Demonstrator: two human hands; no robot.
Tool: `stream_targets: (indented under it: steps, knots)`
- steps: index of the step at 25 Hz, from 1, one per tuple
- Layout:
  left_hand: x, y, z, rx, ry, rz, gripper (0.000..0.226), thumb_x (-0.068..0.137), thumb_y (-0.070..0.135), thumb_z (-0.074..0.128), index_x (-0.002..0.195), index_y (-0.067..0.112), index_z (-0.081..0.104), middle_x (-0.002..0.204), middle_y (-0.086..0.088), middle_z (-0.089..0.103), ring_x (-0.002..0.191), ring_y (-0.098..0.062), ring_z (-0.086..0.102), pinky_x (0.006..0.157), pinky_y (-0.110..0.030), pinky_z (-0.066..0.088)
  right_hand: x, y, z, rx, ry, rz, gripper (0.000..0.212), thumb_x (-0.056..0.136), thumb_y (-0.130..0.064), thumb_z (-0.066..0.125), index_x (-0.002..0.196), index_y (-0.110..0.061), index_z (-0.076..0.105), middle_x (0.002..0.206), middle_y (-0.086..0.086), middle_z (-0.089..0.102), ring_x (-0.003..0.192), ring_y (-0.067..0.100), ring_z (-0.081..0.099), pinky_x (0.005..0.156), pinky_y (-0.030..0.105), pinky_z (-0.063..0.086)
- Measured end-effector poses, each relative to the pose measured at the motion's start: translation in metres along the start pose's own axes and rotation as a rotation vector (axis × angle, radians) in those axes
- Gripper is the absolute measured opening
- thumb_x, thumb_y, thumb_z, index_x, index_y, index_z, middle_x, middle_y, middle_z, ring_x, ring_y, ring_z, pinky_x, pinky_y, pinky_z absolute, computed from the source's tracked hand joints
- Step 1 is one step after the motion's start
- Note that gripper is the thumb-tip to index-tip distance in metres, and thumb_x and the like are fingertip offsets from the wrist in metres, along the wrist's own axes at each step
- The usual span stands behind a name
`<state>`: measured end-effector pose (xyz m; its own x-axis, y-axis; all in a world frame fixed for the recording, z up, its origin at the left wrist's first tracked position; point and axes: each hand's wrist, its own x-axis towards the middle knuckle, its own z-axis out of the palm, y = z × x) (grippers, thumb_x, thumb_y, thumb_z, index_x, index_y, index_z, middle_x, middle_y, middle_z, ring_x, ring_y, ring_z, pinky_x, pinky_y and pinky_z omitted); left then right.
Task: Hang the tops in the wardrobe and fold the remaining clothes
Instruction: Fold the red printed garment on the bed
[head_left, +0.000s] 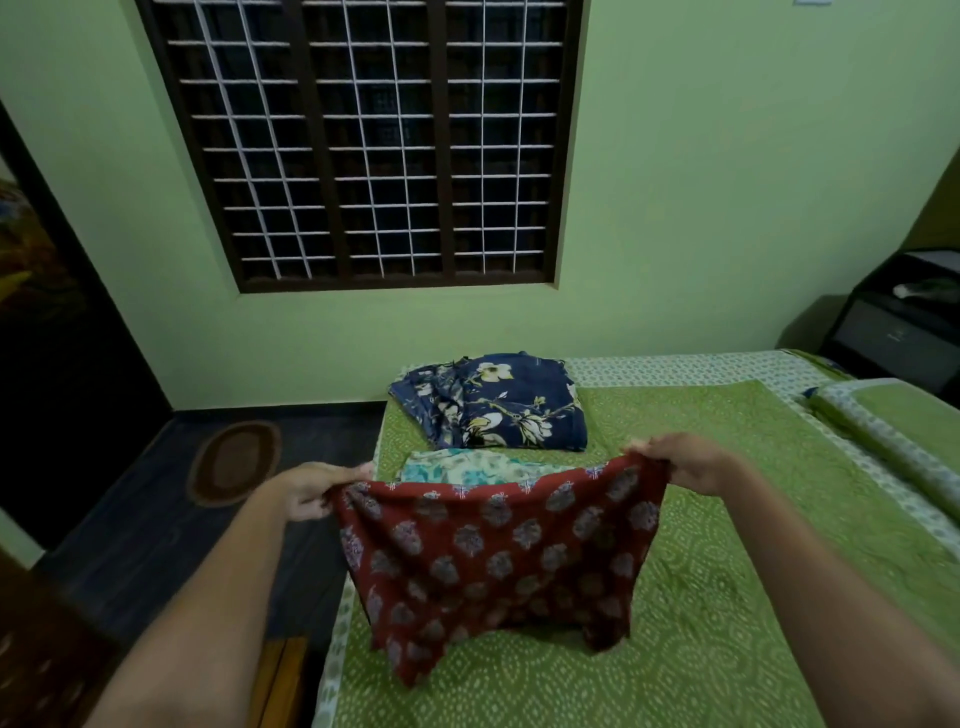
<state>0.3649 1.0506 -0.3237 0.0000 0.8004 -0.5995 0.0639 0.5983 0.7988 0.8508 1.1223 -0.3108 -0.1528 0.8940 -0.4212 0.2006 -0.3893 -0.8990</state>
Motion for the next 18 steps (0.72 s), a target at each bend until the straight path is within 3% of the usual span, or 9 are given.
stream_targets:
  steps: [2, 4, 6, 8, 10, 12, 14, 18]
  knots:
    - [0.002, -0.012, -0.002, 0.097, -0.023, -0.045, 0.041, 0.07, 0.011, 0.078, 0.109, 0.001, 0.068, 0.102, -0.016, 0.071, 0.091, -0.023, 0.067, 0.076, -0.026, 0.056, -0.001, 0.011, 0.0, -0.229, 0.006, -0.004, 0.026, 0.076, -0.003, 0.075, 0.101, 0.003, 0.069, 0.098, 0.012, 0.071, 0.098, 0.025, 0.064, 0.086, 0.03, 0.052]
    - [0.001, -0.014, 0.002, 0.278, 0.049, 0.023, 0.034, 0.073, -0.001, 0.075, 0.106, -0.004, 0.068, 0.103, -0.021, 0.07, 0.094, -0.027, 0.066, 0.075, -0.025, 0.055, 0.0, 0.014, 0.005, -0.576, 0.076, -0.058, 0.02, 0.072, -0.002, 0.079, 0.09, -0.004, 0.072, 0.082, 0.006, 0.07, 0.083, 0.02, 0.063, 0.069, 0.023, 0.049]
    - [-0.002, 0.003, 0.003, 0.503, 0.225, 0.205, 0.023, 0.076, 0.003, 0.076, 0.097, -0.004, 0.072, 0.095, -0.021, 0.071, 0.087, -0.025, 0.064, 0.073, -0.028, 0.053, -0.004, -0.005, 0.007, -0.895, 0.155, -0.122, 0.012, 0.075, -0.016, 0.079, 0.078, -0.006, 0.073, 0.074, 0.005, 0.068, 0.07, 0.016, 0.057, 0.053, 0.022, 0.037]
    - [-0.014, 0.044, -0.005, 0.68, 0.386, 0.416, 0.024, 0.075, 0.021, 0.079, 0.091, 0.003, 0.075, 0.092, -0.015, 0.071, 0.085, -0.025, 0.063, 0.076, -0.033, 0.049, -0.014, -0.044, -0.001, -1.083, 0.316, -0.256, 0.024, 0.075, -0.028, 0.08, 0.062, -0.013, 0.066, 0.063, 0.003, 0.06, 0.066, 0.017, 0.051, 0.048, 0.024, 0.03]
    - [-0.031, 0.091, -0.014, 0.699, 0.575, 0.62, 0.031, 0.073, 0.033, 0.077, 0.091, 0.008, 0.075, 0.09, -0.008, 0.068, 0.083, -0.022, 0.061, 0.073, -0.031, 0.046, -0.029, -0.089, -0.02, -0.974, 0.543, -0.485, 0.022, 0.072, -0.029, 0.082, 0.064, -0.014, 0.067, 0.069, 0.001, 0.057, 0.068, 0.018, 0.052, 0.053, 0.025, 0.034]
    - [-0.047, 0.127, -0.02, 0.475, 0.694, 0.777, 0.026, 0.078, 0.028, 0.075, 0.096, 0.009, 0.073, 0.091, -0.006, 0.066, 0.085, -0.019, 0.058, 0.078, -0.031, 0.045, -0.037, -0.122, -0.041, -0.7, 0.683, -0.638, 0.024, 0.07, -0.027, 0.083, 0.07, -0.01, 0.066, 0.08, 0.005, 0.058, 0.074, 0.021, 0.053, 0.064, 0.03, 0.04]
    - [-0.049, 0.144, -0.02, 0.273, 0.698, 0.794, 0.025, 0.081, 0.025, 0.073, 0.101, 0.01, 0.071, 0.092, -0.007, 0.067, 0.088, -0.019, 0.058, 0.079, -0.033, 0.046, -0.034, -0.133, -0.053, -0.406, 0.608, -0.635, 0.023, 0.074, -0.022, 0.081, 0.069, -0.01, 0.061, 0.072, 0.006, 0.056, 0.073, 0.019, 0.049, 0.062, 0.031, 0.038]
    - [-0.035, 0.156, 0.0, -0.127, 0.542, 0.693, 0.017, 0.088, 0.014, 0.066, 0.103, 0.008, 0.064, 0.108, -0.013, 0.066, 0.086, -0.019, 0.062, 0.074, -0.029, 0.051, -0.021, -0.135, -0.039, 0.045, 0.446, -0.607, 0.022, 0.086, -0.01, 0.067, 0.069, -0.014, 0.055, 0.068, 0.001, 0.053, 0.082, 0.02, 0.049, 0.062, 0.021, 0.038]
